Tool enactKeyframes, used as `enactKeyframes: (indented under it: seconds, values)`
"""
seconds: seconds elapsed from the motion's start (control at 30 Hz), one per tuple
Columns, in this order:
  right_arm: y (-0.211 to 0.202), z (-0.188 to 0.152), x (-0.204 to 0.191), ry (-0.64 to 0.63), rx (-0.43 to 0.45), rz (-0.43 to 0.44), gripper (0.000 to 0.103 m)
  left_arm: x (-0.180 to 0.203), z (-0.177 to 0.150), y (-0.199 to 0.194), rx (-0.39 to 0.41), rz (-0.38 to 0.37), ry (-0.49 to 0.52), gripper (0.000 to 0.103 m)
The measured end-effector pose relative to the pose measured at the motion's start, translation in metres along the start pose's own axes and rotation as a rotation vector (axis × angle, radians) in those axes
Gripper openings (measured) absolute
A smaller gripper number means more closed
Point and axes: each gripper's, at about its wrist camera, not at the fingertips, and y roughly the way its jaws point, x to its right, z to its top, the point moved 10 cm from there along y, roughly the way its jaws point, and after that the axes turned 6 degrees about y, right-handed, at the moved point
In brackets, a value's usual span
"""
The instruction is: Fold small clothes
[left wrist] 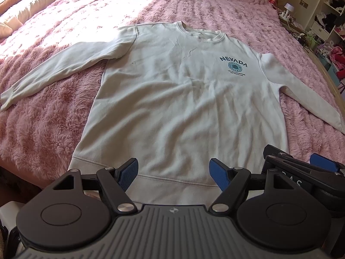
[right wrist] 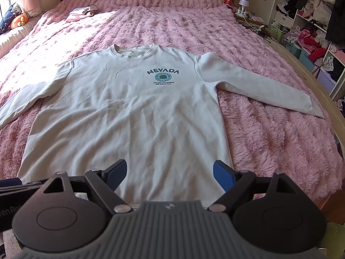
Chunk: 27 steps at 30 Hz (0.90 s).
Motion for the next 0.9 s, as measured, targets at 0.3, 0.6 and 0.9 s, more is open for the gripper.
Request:
enactKeyframes:
  seconds: [0.3, 0.6, 0.9]
  values:
    - [-0.0001, -0.0031, 0.0021, -0.004, -0.003, -0.004, 0.083, 0.0018, -0.0021, 0.0004, -0.003, -0.002, -0.004, 0.088]
    - [0.0019, -0.0035, 0.001, -0.012, -0.01, -0.009, 0.083, 0.0018, -0.0028, 0.001, -0.004, -0.002, -0.003, 0.088]
    - [0.0021, -0.0037, 0.0011, -0.012, -0.011, -0.011, 0.083, 0.0024, -0.0048, 0.0024, -0.006, -0.003, -0.005, 0.088]
